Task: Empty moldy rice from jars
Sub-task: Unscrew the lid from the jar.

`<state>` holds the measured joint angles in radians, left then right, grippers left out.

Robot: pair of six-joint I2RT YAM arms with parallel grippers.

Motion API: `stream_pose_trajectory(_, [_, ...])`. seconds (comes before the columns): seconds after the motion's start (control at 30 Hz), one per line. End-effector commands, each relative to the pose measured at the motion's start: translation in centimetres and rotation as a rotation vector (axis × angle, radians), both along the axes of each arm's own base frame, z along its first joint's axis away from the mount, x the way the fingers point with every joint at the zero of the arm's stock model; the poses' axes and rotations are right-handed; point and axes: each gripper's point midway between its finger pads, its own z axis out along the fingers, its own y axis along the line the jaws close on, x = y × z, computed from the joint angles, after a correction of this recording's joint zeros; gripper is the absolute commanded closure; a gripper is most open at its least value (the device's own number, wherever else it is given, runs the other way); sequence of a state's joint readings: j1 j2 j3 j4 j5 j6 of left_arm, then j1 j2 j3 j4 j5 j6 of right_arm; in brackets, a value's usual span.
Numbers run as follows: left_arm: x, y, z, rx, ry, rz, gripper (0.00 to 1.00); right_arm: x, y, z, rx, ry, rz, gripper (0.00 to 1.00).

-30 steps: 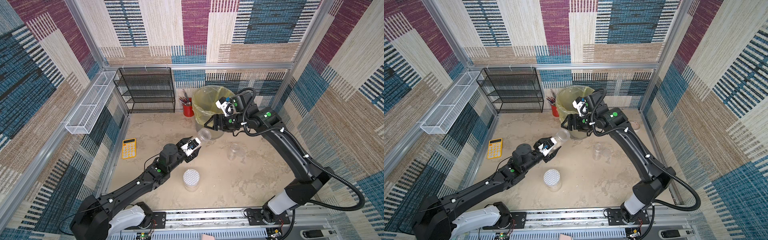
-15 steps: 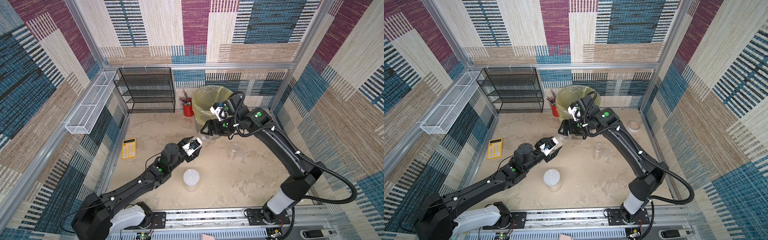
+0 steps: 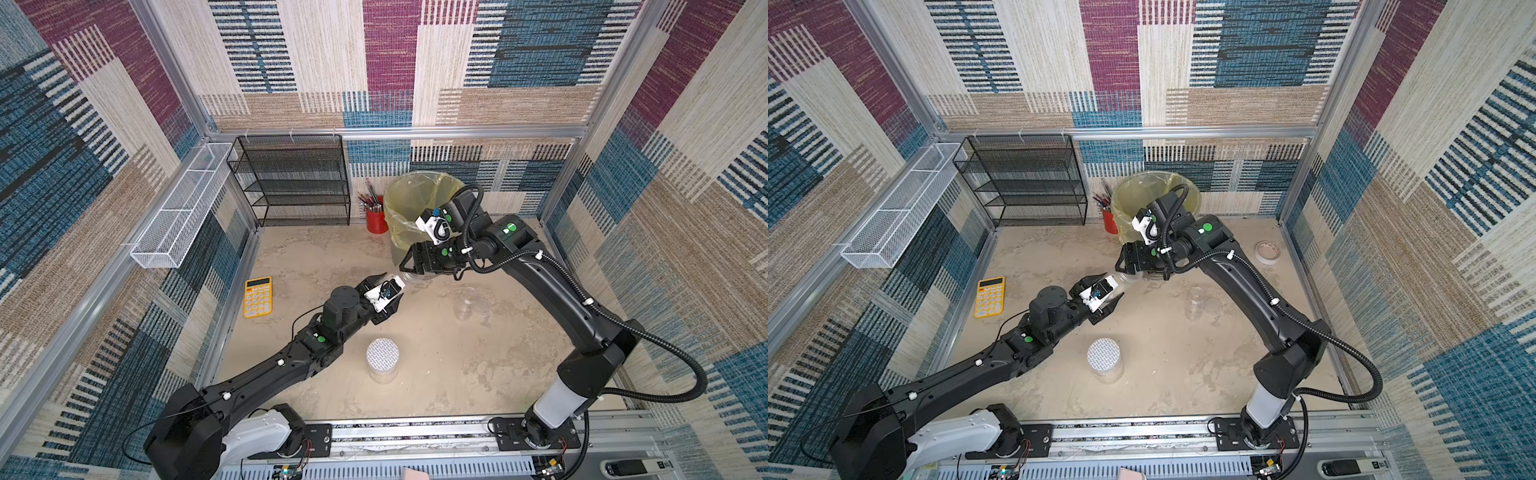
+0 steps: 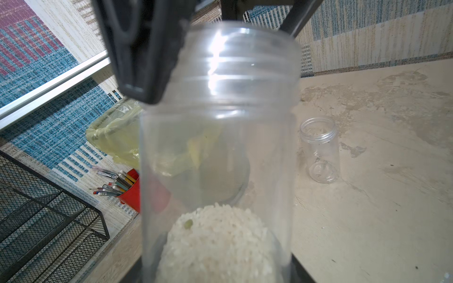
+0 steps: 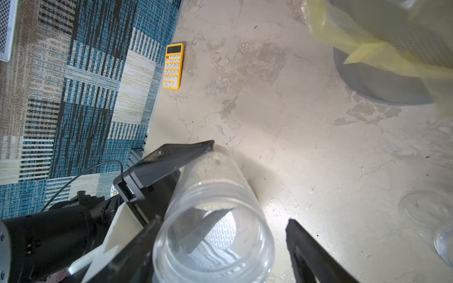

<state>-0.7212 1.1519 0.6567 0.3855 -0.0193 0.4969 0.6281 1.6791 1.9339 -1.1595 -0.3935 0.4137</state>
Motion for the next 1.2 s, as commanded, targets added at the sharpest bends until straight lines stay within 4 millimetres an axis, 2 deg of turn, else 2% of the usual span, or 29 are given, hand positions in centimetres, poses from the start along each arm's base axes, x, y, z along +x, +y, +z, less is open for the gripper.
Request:
stream_pose_trajectory(0.0, [0.3, -0.2, 1.5, -0.031, -0.043, 0.000, 1.00, -0.1, 0.1, 0.2, -0.001, -0.007, 0.015, 0.21])
stream_pose_trajectory(0.27, [0.3, -0.1, 1.2, -0.024, -0.038, 0.006, 1.00, -0.1, -0.1, 0.2, -0.024, -0.013, 0.026, 0.27])
stream_pose_trajectory(0.53, [0.1, -0.3, 1.5, -0.046, -0.023, -0.010, 1.00, -0.6, 0.3, -0.1, -0.018, -0.025, 0.094, 0.48])
stream_pose_trajectory(0.57, [-0.2, -0.4, 1.5, -0.053, -0.017, -0.020, 1.00, -0.6, 0.4, 0.2, -0.005, -0.048, 0.104, 0.53])
stream_pose_trajectory(0.67, [-0.9, -0.6, 1.3, -0.068, 0.014, -0.058, 1.00, -0.7, 0.4, 1.7, 0.041, -0.160, 0.136, 0.53])
stream_pose_trajectory(0.8, [-1.7, -0.6, 1.1, -0.094, 0.058, -0.095, 1.00, -1.8, 0.2, 3.6, 0.084, -0.390, 0.279, 0.59])
stream_pose_trajectory(1.03, [-3.1, -0.6, 1.0, -0.127, 0.115, -0.155, 1.00, -3.1, 0.4, 2.9, 0.089, -0.531, 0.481, 0.59])
stream_pose_trajectory(1.17, [-3.6, -0.6, 0.9, -0.131, 0.139, -0.171, 1.00, -2.5, 0.0, 1.6, -0.007, -0.591, 0.593, 0.59])
